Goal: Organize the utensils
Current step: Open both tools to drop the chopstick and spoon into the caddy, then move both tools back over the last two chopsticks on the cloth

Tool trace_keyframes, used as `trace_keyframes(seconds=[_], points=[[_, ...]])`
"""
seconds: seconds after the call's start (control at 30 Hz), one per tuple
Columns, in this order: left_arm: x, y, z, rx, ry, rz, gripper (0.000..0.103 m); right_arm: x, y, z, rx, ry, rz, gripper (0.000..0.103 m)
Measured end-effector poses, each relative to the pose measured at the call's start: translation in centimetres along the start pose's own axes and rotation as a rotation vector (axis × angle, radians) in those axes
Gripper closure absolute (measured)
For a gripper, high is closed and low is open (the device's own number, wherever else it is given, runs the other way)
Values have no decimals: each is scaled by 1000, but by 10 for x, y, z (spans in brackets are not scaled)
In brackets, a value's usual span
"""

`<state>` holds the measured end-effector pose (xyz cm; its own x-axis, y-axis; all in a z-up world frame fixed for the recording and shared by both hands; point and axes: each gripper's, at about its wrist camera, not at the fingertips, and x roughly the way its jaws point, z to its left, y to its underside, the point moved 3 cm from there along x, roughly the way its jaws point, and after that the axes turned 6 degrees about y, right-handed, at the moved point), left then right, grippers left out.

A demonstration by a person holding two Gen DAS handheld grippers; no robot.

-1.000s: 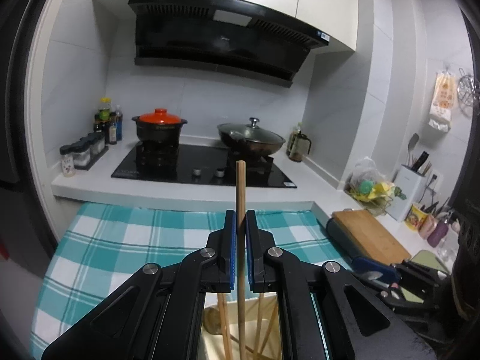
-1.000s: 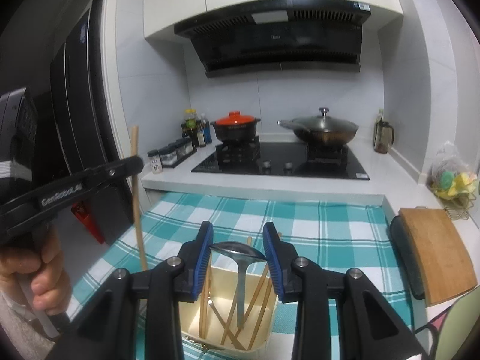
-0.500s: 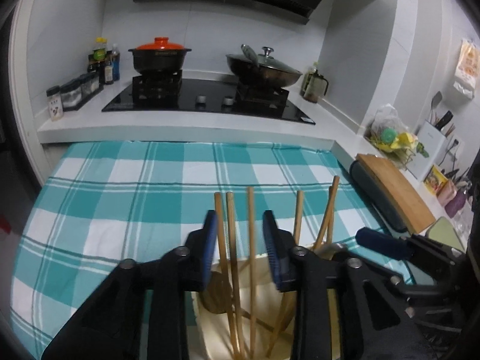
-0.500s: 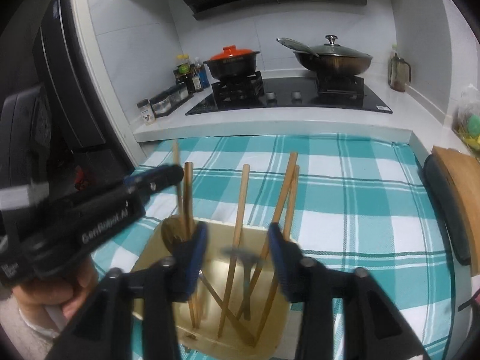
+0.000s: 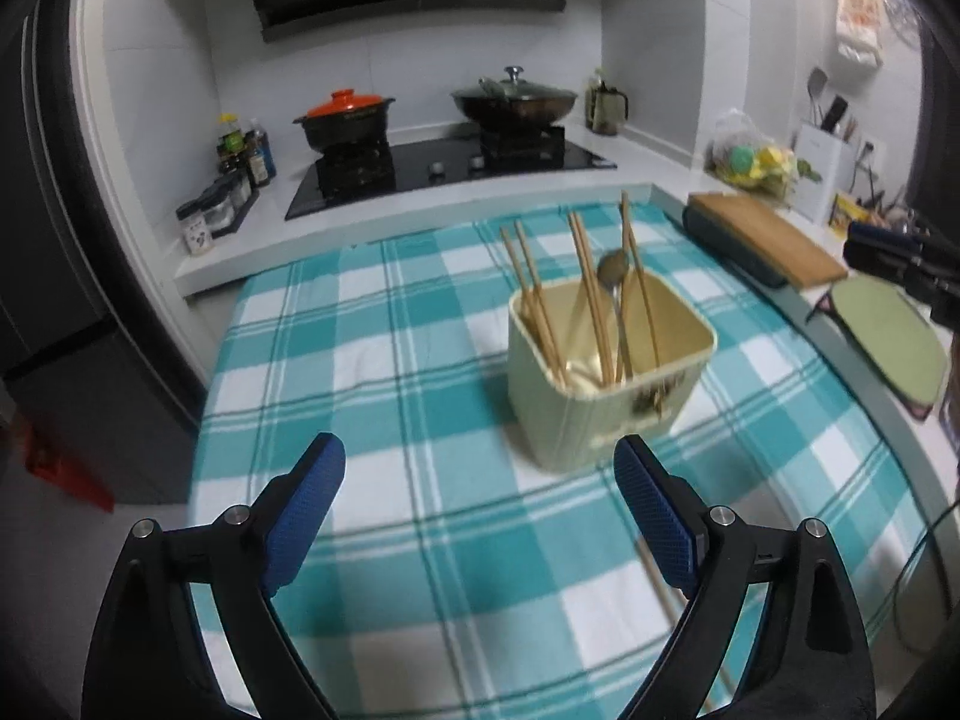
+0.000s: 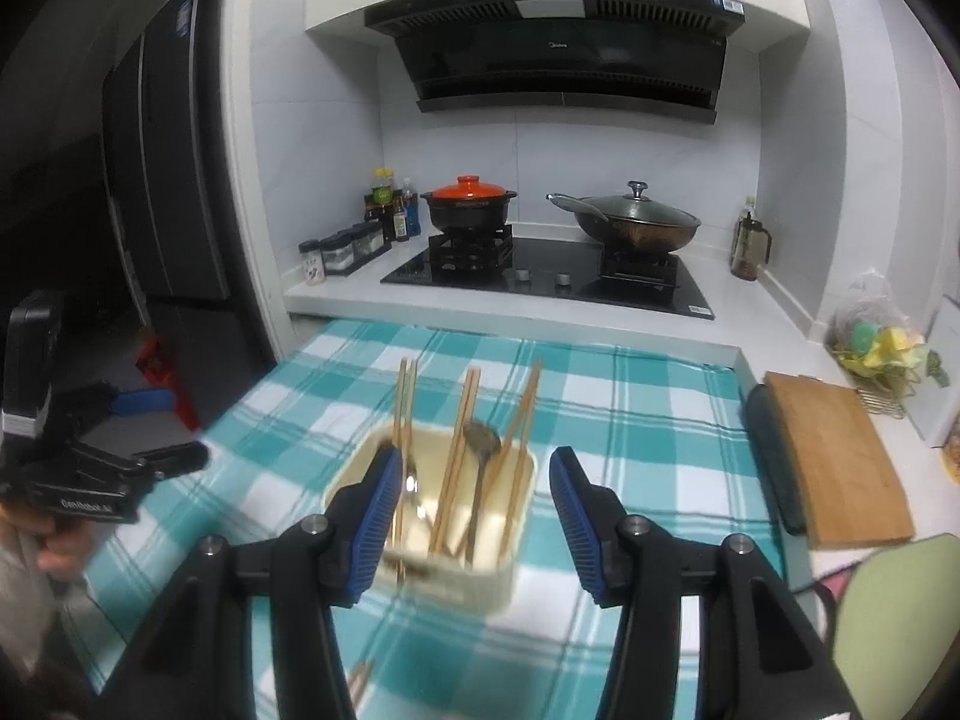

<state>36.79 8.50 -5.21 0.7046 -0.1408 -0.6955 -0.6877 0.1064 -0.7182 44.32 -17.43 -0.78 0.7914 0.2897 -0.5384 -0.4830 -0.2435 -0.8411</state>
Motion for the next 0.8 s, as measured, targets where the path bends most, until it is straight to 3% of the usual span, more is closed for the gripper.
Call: trace_keyframes(seconds=[0.17, 0.33, 0.47, 0.57, 0.63, 0.73, 0.8], points=[[-17, 83, -14, -54, 38, 79, 9, -53, 67, 6, -79, 66, 32, 51], [13, 147, -51, -178, 125, 149, 9, -65, 153, 17, -87, 127, 83, 51], [31, 168, -85, -199, 150, 160, 9, -54, 223, 31, 3, 121, 173, 51], [41, 175, -101, -191, 171, 169, 9, -49, 261, 45, 75, 55, 231, 56], [48, 176, -107, -186, 167, 167, 9, -51, 274, 55, 74, 24, 248, 63], [62, 174, -118, -152, 147, 161, 11, -55, 279, 70, 57, 1, 241, 63], [74, 176, -125, -105, 98, 174, 20, -56, 278, 72, 55, 5, 231, 63]])
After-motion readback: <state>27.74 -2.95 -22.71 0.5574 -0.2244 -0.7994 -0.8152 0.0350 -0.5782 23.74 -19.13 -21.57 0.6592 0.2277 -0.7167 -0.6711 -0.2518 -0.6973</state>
